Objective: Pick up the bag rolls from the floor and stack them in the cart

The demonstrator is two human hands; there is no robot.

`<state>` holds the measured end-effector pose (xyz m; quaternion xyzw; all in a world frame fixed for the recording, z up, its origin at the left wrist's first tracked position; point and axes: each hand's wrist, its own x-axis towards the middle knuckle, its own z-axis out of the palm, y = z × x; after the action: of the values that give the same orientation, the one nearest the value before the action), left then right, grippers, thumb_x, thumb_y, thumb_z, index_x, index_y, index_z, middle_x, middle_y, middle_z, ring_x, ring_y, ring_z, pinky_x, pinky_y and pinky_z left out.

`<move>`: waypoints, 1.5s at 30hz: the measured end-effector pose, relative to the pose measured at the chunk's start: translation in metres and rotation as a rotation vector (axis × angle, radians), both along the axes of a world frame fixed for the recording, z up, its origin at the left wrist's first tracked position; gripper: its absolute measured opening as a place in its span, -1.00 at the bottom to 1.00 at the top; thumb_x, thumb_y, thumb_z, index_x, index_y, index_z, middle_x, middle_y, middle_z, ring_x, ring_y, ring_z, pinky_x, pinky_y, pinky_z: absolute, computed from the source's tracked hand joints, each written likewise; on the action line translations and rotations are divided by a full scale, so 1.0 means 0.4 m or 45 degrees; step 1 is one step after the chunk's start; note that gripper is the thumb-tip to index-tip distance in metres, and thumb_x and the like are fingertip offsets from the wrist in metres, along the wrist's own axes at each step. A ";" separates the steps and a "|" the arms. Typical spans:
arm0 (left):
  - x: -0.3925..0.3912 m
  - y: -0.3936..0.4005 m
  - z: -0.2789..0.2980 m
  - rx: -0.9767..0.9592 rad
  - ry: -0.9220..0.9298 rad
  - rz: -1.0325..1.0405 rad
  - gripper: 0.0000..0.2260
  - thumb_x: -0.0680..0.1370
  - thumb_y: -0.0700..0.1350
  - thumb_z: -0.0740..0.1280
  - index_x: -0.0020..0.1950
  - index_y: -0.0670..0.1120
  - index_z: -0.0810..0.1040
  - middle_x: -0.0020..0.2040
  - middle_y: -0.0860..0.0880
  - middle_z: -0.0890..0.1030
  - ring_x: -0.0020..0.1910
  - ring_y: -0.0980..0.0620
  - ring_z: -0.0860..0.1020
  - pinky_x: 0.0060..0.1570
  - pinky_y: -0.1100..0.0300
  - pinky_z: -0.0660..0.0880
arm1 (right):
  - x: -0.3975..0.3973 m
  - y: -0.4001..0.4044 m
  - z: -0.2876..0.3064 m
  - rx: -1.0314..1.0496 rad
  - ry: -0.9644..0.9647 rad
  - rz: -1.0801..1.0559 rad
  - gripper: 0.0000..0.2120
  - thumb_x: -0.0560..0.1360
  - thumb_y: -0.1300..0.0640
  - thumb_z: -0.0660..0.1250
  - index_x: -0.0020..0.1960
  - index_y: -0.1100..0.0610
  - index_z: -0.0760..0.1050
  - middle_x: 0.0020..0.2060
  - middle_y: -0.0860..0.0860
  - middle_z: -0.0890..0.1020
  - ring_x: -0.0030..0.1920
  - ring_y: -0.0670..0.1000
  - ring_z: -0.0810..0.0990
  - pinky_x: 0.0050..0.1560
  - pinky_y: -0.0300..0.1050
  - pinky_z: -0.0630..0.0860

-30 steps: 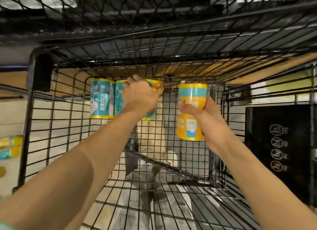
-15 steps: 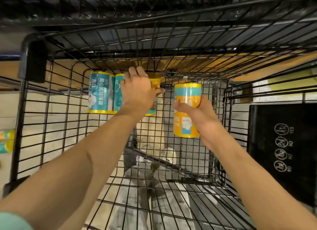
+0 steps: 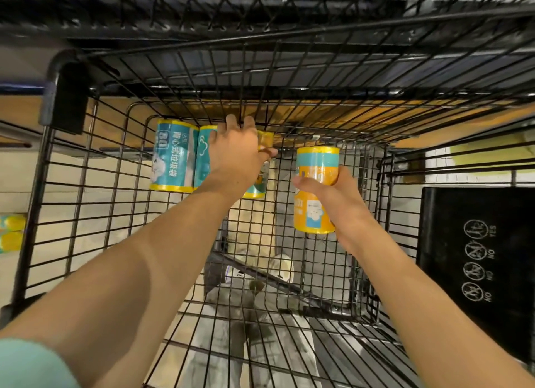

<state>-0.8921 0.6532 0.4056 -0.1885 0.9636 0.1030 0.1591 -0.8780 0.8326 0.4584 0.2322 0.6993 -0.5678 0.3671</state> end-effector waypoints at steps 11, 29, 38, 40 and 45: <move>-0.017 -0.006 -0.027 -0.212 -0.086 -0.071 -0.40 0.51 0.32 0.31 0.32 -0.11 0.48 0.27 -0.17 0.53 0.29 -0.22 0.44 0.24 -0.08 0.34 | -0.003 0.013 -0.025 0.036 0.011 0.020 -0.44 0.39 0.08 0.59 0.29 0.11 0.42 0.08 0.10 0.67 0.00 0.07 0.71 -0.25 -0.12 0.63; 0.087 -0.161 0.131 -0.104 -0.196 -0.551 -0.48 0.64 0.20 0.18 0.49 -0.07 0.28 0.37 -0.09 0.44 0.35 -0.13 0.38 0.31 0.00 0.31 | -0.073 -0.113 -0.178 0.505 0.052 0.189 -0.28 0.34 -0.17 0.59 0.29 0.19 0.40 0.14 0.13 0.62 0.11 0.16 0.63 0.08 0.06 0.61; 0.132 -0.174 0.095 -0.045 -0.262 -0.518 -0.38 0.61 0.24 0.15 0.57 -0.06 0.18 0.45 -0.07 0.37 0.43 -0.12 0.33 0.42 -0.06 0.26 | -0.072 -0.101 -0.187 0.644 0.200 0.556 -0.53 0.48 -0.02 0.39 0.34 0.09 0.44 0.21 0.16 0.59 0.19 0.19 0.58 -0.01 -0.03 0.56; 0.138 -0.176 0.109 -0.015 -0.259 -0.507 -0.38 0.61 0.22 0.16 0.58 -0.06 0.16 0.48 -0.08 0.35 0.46 -0.13 0.31 0.46 -0.06 0.24 | -0.069 -0.090 -0.139 0.643 0.275 0.716 -0.43 0.53 0.02 0.35 0.50 0.08 0.32 0.28 0.17 0.54 0.23 0.21 0.56 0.00 -0.03 0.53; 0.143 -0.169 0.253 -0.013 -0.268 -0.475 -0.30 0.62 0.23 0.17 0.64 -0.07 0.03 0.61 -0.09 0.18 0.57 -0.13 0.19 0.53 -0.04 0.13 | -0.076 -0.077 0.078 0.725 0.509 1.225 -0.29 0.56 -0.10 0.35 0.60 0.07 0.18 0.53 0.11 0.32 0.53 0.15 0.27 0.46 0.04 0.34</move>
<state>-0.8347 0.5854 0.5066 -0.0173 0.9604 0.0465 0.2743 -0.9083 0.8017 0.4895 -0.1332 0.9063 -0.1604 0.3675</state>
